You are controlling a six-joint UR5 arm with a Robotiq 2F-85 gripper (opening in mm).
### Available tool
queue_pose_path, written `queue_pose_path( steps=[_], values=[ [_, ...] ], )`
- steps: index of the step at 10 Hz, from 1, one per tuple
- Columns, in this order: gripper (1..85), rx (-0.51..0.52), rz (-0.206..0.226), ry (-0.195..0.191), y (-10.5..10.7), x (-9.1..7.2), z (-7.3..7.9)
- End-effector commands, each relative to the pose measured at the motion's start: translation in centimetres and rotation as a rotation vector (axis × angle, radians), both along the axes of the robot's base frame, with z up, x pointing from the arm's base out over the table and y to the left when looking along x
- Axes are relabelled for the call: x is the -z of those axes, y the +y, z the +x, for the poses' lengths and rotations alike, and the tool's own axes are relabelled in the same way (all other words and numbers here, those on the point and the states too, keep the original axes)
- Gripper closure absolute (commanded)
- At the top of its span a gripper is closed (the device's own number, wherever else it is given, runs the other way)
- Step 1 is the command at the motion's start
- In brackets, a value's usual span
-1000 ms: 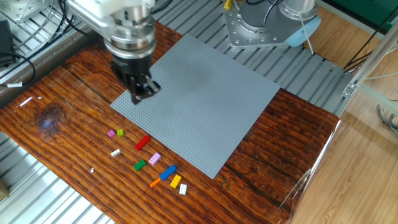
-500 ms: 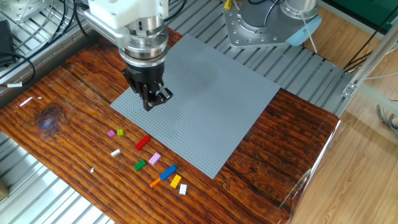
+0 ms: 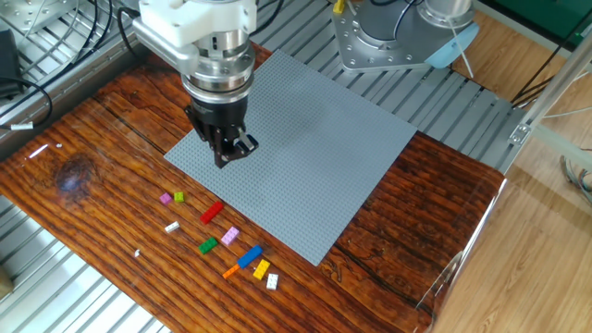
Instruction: Build with small Lego blocks
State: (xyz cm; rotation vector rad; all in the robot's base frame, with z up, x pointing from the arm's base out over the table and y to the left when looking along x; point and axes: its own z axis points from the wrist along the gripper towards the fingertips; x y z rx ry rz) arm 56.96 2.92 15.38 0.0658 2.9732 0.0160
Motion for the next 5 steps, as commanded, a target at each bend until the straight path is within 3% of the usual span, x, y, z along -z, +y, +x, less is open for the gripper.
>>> queue_pose_path(
  steps=[1,2,3,4,5],
  values=[
    [84.7,-0.012,0.044,-0.012,0.7,0.3,0.0],
    [84.7,-0.03,0.053,0.001,1.0,0.4,-0.4],
    [84.7,-0.073,0.028,0.013,0.5,0.5,-0.7],
    [84.7,-0.078,0.006,0.083,-0.1,0.8,-2.5],
    [84.7,-0.076,0.047,0.115,0.9,0.8,-3.4]
  ],
)
